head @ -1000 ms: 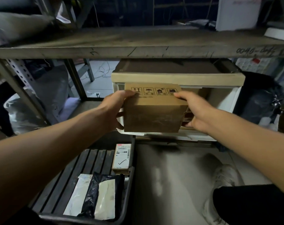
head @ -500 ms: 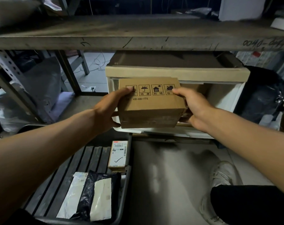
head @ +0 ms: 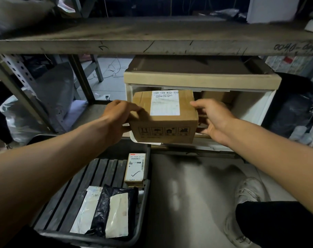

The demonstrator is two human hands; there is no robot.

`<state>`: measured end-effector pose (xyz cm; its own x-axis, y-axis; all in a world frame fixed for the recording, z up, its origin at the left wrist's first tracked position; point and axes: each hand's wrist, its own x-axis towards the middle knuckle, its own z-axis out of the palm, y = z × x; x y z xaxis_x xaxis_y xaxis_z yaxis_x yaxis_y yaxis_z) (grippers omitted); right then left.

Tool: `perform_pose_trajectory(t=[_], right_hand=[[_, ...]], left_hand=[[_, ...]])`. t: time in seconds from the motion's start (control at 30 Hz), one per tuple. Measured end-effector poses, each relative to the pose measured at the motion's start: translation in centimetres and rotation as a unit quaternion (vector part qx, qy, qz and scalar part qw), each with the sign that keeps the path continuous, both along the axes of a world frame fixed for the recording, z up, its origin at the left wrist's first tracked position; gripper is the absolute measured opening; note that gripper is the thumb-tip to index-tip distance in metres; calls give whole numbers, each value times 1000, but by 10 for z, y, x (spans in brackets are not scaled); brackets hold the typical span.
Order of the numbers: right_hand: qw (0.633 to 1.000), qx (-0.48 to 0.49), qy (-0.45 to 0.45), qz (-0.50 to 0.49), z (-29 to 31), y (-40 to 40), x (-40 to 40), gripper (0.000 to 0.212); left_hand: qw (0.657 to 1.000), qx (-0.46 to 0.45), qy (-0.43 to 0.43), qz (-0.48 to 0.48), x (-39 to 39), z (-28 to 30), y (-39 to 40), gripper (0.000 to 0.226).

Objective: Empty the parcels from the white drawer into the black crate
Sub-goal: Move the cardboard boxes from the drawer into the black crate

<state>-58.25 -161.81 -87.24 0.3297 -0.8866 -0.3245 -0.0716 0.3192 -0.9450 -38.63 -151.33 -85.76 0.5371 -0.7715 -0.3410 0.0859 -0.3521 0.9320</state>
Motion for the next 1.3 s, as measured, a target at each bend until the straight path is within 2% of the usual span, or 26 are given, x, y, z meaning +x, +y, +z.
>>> perform_pose_trajectory(t=[0.13, 0.23, 0.27, 0.37, 0.43, 0.57, 0.6, 0.7, 0.77, 0.87, 1.0, 1.07, 1.13, 1.2, 1.3], right_hand=[[1000, -9, 12, -3, 0, 2, 1, 16], [1000, 1, 7, -2, -2, 5, 3, 13], [1000, 3, 7, 1, -2, 6, 3, 15], [1000, 2, 9, 17, -2, 7, 3, 17], [1000, 2, 2, 19, 0, 8, 3, 17], [1000, 6, -13, 6, 4, 9, 4, 53], [1000, 0, -17, 2, 4, 9, 3, 52], [1000, -12, -9, -8, 3, 6, 2, 19], [1000, -16, 4, -11, 1, 4, 2, 6], [999, -21, 24, -1, -1, 4, 1, 9], [998, -33, 55, 14, -3, 5, 1, 21], [997, -29, 66, 28, -2, 4, 0, 21], [996, -10, 64, 64, -3, 3, -2, 14], [993, 1, 72, 88, -3, 5, -4, 8], [993, 9, 73, 94, -3, 6, -6, 30]], left_hand=[[999, 39, -20, -15, 1, 6, 5, 8], [998, 45, -28, -30, 1, 7, 11, 26], [999, 36, -21, -25, 2, 4, 11, 32], [999, 28, 13, 9, 1, 5, 15, 18], [999, 15, 42, 15, 1, 8, 15, 20], [998, -3, 53, 27, 0, 8, 15, 34], [998, -2, 47, 30, -1, 8, 14, 33], [1000, 3, 15, 23, 0, 3, 11, 14], [1000, 14, 9, 14, -2, 3, 13, 5], [999, 37, -7, -7, -5, 4, 15, 3], [998, 30, -50, -21, -8, 5, 15, 27], [999, 43, -29, -15, -6, 6, 14, 21], [999, 48, 15, -9, -4, 4, 15, 2], [998, 45, 44, -1, -2, 2, 17, 27], [998, 33, 53, -11, 0, -2, 15, 49]])
